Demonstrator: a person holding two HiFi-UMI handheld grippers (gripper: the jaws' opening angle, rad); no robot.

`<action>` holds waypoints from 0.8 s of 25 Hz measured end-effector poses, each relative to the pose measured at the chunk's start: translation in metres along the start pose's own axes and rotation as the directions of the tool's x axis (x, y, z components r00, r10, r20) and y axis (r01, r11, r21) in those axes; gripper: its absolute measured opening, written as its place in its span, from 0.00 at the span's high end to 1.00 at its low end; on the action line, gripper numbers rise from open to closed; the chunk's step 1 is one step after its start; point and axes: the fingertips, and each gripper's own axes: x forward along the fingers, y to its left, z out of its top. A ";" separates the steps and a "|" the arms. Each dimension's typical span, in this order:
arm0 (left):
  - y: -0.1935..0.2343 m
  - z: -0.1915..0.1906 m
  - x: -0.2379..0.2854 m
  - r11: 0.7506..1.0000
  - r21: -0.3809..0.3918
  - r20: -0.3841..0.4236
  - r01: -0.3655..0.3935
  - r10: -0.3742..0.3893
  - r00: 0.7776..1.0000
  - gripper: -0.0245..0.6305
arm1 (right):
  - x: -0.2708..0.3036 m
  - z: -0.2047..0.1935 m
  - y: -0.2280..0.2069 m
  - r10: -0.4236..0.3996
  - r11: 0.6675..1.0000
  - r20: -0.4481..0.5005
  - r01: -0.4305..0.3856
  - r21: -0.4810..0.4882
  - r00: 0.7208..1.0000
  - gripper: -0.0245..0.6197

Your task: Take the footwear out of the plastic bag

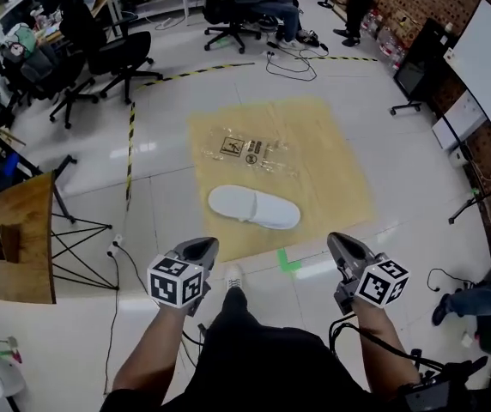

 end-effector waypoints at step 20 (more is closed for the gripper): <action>-0.077 -0.068 -0.142 0.998 0.031 0.040 -0.058 0.057 0.998 0.95 | -0.097 -0.119 0.126 0.005 0.990 -0.165 -0.028 -0.139 0.986 0.96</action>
